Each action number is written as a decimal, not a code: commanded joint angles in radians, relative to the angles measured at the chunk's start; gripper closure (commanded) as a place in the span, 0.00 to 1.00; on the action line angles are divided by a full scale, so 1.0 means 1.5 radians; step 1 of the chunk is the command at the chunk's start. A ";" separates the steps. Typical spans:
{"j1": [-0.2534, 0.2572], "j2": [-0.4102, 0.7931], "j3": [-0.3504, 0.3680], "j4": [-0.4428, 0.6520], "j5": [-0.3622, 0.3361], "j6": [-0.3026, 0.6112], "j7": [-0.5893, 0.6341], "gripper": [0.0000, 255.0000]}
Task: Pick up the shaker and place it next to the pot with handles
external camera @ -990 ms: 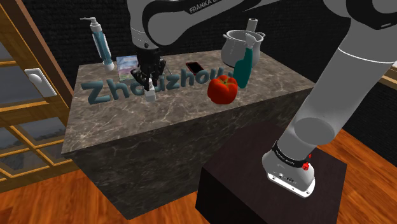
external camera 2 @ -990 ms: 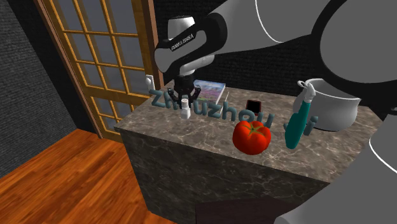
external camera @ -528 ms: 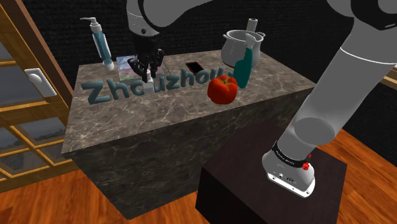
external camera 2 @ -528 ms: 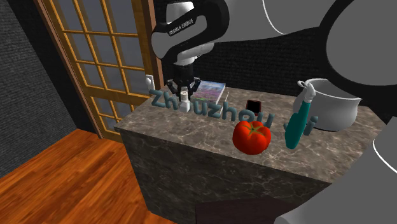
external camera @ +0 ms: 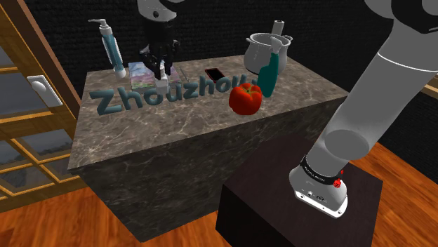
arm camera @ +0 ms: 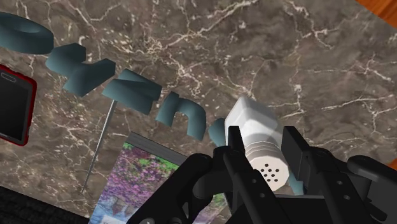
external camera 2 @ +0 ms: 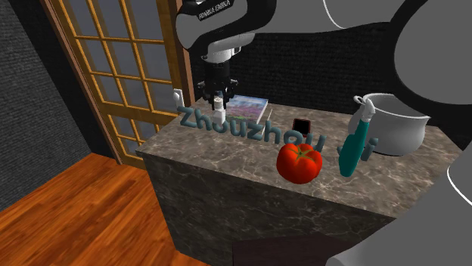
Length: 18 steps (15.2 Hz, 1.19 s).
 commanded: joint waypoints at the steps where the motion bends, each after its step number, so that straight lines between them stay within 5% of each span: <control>1: 0.000 0.001 0.000 0.019 0.000 -0.018 -0.002 1.00; 18: 0.005 0.025 0.004 0.199 -0.010 -0.177 -0.003 1.00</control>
